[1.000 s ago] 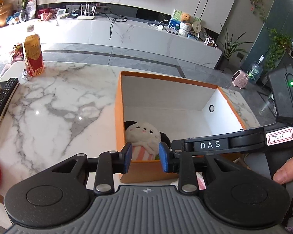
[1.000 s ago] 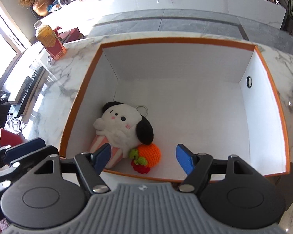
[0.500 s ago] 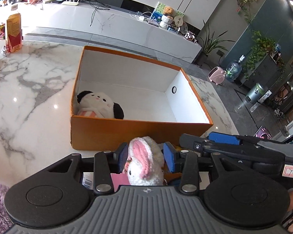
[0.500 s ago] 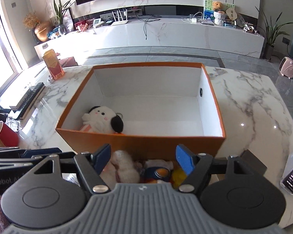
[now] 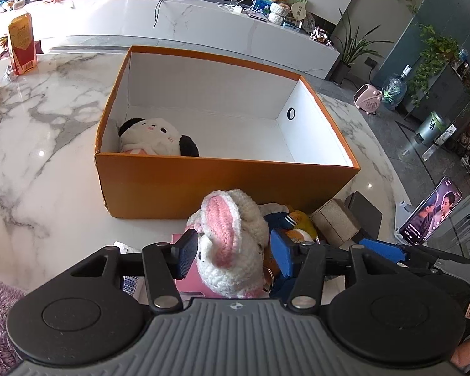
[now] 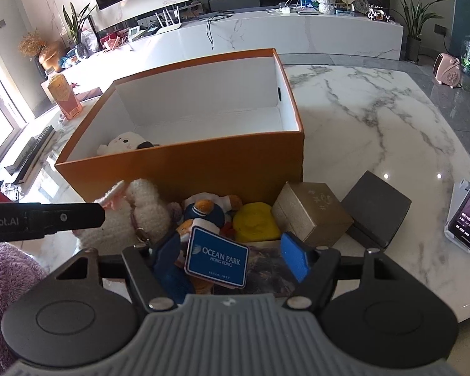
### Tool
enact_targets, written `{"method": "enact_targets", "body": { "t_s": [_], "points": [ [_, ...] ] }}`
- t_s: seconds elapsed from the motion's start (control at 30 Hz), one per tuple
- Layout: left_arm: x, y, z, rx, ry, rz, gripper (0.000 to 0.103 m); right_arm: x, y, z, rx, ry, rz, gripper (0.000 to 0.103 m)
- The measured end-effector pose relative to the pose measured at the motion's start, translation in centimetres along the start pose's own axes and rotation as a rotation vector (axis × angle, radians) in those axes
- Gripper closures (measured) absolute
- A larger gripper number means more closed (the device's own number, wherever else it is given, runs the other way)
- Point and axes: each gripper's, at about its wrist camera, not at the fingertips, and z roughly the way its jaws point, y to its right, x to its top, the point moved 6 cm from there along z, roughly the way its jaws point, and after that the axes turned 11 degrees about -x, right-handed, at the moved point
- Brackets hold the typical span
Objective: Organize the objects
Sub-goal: 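Grasp the pink-eared bunny with the left gripper while the right gripper grasps the sailor bear, then lift the bunny and bear and carry both over the box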
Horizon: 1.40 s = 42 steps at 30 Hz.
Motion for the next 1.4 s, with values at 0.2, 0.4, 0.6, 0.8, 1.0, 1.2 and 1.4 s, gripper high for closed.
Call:
{"method": "enact_targets", "body": {
  "t_s": [0.2,0.4,0.6,0.8,1.0,1.2,1.4],
  "points": [
    [-0.2,0.0,1.5,0.007,-0.037,-0.014,0.039,-0.4,-0.1,0.7,0.05,-0.015,0.0,0.03],
    [-0.5,-0.1,2.9,0.027,-0.064,0.002,0.036,-0.3,-0.4,1.0,0.085,-0.035,0.002,0.03],
    [-1.3,-0.6,4.5,0.036,-0.167,0.054,0.044,-0.5,-1.4,1.6,0.132,-0.064,-0.024,0.03],
    [-0.8,-1.2,4.5,0.006,-0.243,0.09,0.045,-0.7,-2.1,3.1,0.158,-0.11,-0.031,0.03],
    [-0.5,-1.7,4.4,-0.026,-0.256,0.071,0.048,-1.0,-2.8,4.5,0.19,-0.149,-0.039,0.027],
    [-0.7,-1.9,4.1,-0.038,-0.223,0.053,0.051,-1.4,-3.6,5.3,0.154,-0.143,-0.078,0.03],
    [-0.8,-1.7,3.7,-0.031,-0.181,0.037,0.054,-1.5,-3.9,4.9,0.126,-0.136,-0.103,0.044]
  ]
}}
